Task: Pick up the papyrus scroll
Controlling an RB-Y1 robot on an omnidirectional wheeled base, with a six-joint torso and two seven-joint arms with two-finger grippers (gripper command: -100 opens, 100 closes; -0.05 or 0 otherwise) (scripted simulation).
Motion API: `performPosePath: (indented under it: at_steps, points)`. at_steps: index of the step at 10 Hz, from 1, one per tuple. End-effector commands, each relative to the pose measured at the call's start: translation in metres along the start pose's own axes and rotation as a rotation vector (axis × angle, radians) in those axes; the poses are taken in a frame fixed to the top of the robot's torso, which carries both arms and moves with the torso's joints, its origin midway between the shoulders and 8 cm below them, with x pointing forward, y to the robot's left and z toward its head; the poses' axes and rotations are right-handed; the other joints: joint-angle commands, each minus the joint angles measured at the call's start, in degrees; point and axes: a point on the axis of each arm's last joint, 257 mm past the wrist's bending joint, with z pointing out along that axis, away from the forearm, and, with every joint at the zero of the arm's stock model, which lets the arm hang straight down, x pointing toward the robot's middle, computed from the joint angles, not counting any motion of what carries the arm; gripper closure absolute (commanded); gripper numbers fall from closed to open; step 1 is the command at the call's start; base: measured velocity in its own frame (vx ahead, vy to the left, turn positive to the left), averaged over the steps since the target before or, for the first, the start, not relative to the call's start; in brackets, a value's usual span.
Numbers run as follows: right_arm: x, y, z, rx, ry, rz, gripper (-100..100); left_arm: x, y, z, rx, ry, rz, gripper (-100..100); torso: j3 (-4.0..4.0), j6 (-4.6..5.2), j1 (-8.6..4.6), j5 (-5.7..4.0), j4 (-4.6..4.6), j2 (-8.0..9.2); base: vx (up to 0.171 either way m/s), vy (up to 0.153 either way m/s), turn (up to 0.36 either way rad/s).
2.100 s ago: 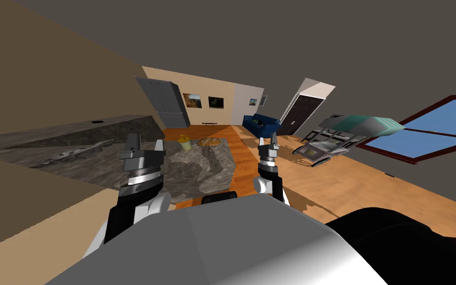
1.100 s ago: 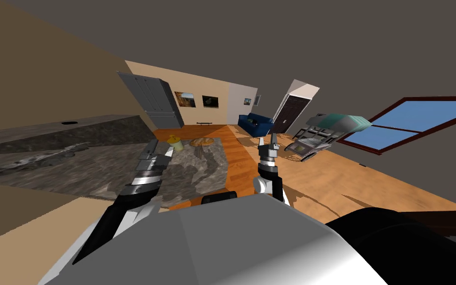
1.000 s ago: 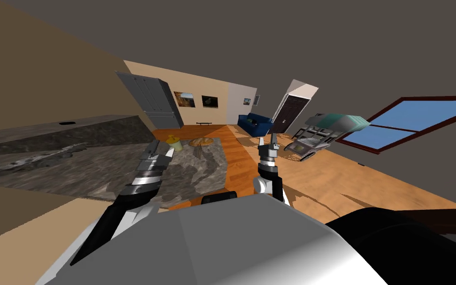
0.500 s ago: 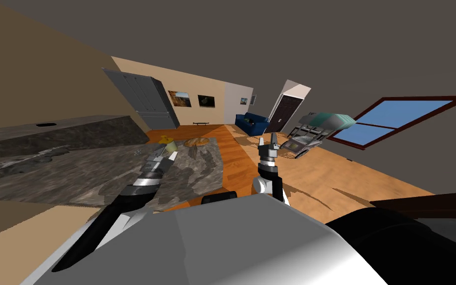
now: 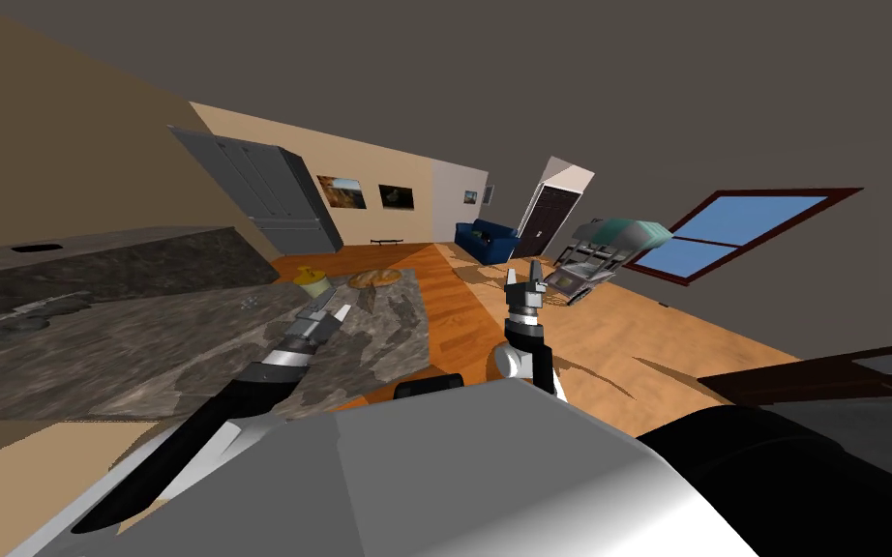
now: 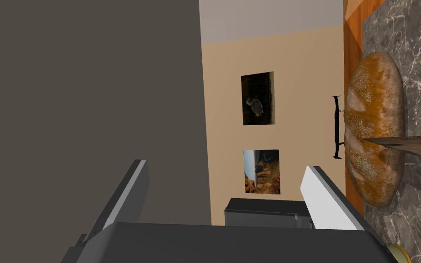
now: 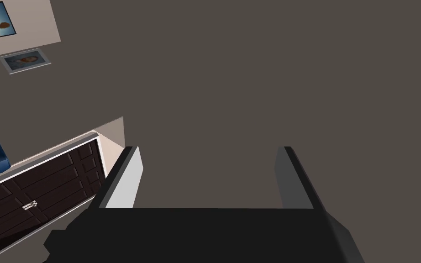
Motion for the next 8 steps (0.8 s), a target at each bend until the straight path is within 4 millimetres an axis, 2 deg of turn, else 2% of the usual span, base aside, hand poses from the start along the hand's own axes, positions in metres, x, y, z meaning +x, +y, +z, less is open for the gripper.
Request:
performPosePath:
  at_steps: [1, 2, 3, 4, 5, 6, 7, 8]
  points:
    - [0.000, 0.000, 0.000, 0.000, 0.000, 0.000, 0, 0.001, 0.018, -0.005, -0.069, 0.025, -0.007, -100, 0.00, 0.00, 0.00, 0.00, 0.00, 0.00, -0.016, -0.070, -0.134]
    - [0.000, 0.000, 0.000, 0.000, 0.000, 0.000, 0, 0.003, 0.019, -0.005, -0.075, 0.046, 0.010, -100, 0.00, 0.03, 0.01, 0.01, 0.00, 0.01, -0.011, -0.061, -0.064]
    - [0.000, 0.000, 0.000, 0.000, 0.000, 0.000, 0, 0.002, 0.035, -0.010, -0.135, 0.057, -0.002, -100, 0.00, 0.00, 0.05, 0.01, 0.00, -0.01, -0.002, -0.077, -0.137]
    - [0.000, 0.000, 0.000, 0.000, 0.000, 0.000, 0, 0.004, 0.035, -0.010, -0.142, 0.078, 0.015, -100, -0.02, 0.02, 0.00, 0.01, -0.01, -0.03, -0.001, -0.057, -0.049]
    - [0.000, 0.000, 0.000, 0.000, 0.000, 0.000, 0, 0.002, 0.051, -0.017, -0.203, 0.087, 0.002, -100, -0.02, -0.01, 0.06, 0.01, -0.01, -0.04, -0.008, -0.068, -0.120]
    - [0.000, 0.000, 0.000, 0.000, 0.000, 0.000, 0, 0.004, 0.052, -0.017, -0.210, 0.109, 0.021, -100, -0.02, 0.02, 0.03, 0.01, -0.01, -0.03, -0.008, -0.059, -0.068]
    - [0.000, 0.000, 0.000, 0.000, 0.000, 0.000, 0, 0.002, 0.068, -0.024, -0.273, 0.116, 0.008, -100, -0.01, -0.01, 0.06, 0.01, 0.00, -0.02, -0.018, -0.059, -0.150]
    - [0.000, 0.000, 0.000, 0.000, 0.000, 0.000, 0, 0.003, 0.069, -0.024, -0.281, 0.139, 0.029, -100, 0.00, 0.02, 0.06, 0.02, 0.00, 0.01, -0.008, -0.047, -0.062]
